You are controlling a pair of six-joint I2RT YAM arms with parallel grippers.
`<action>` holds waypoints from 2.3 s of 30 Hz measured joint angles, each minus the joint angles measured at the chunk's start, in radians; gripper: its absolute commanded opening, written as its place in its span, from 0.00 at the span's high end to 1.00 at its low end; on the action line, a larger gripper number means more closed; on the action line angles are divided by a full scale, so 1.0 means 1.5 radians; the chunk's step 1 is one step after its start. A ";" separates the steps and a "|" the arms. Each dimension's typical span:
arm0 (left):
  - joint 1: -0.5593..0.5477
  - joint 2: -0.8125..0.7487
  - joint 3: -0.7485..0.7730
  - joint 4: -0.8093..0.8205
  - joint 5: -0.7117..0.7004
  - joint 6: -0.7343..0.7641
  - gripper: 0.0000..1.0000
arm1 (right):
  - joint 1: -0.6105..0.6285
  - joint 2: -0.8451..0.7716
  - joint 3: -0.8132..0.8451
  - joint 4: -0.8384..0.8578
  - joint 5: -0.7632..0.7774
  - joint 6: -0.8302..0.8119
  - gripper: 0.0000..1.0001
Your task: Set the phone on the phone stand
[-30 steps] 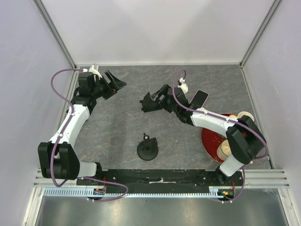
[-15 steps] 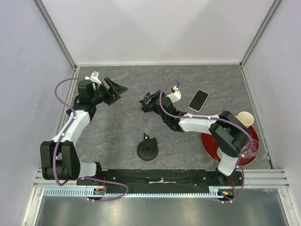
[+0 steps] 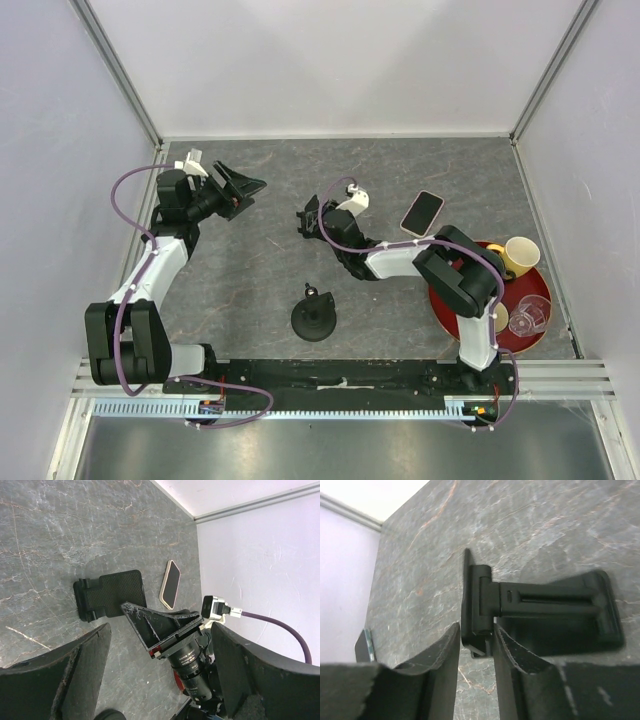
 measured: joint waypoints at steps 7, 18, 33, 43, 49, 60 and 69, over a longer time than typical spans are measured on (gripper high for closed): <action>0.003 0.000 0.000 -0.002 0.001 0.005 0.17 | -0.025 0.021 0.013 0.063 -0.117 -0.090 0.96; 0.003 0.009 0.011 -0.027 -0.002 0.039 0.20 | -0.073 0.033 0.088 0.056 -0.328 -0.214 1.00; 0.003 0.045 0.116 -0.188 -0.078 0.105 0.48 | -0.079 0.037 0.238 -0.146 -0.707 -0.512 1.00; -0.085 0.086 0.254 -0.433 -0.300 0.197 0.32 | -0.075 0.167 0.448 -0.484 -0.866 -0.765 0.89; -0.096 -0.039 0.161 -0.495 -0.354 0.201 0.23 | -0.078 0.184 0.466 -0.583 -0.889 -0.832 0.32; -0.136 -0.060 0.128 -0.591 -0.421 0.113 0.08 | -0.120 0.046 0.323 -0.541 -0.824 -0.784 0.02; -0.260 0.110 0.248 -0.706 -0.552 -0.003 0.05 | -0.313 -0.095 0.147 -0.288 -0.806 -0.622 0.02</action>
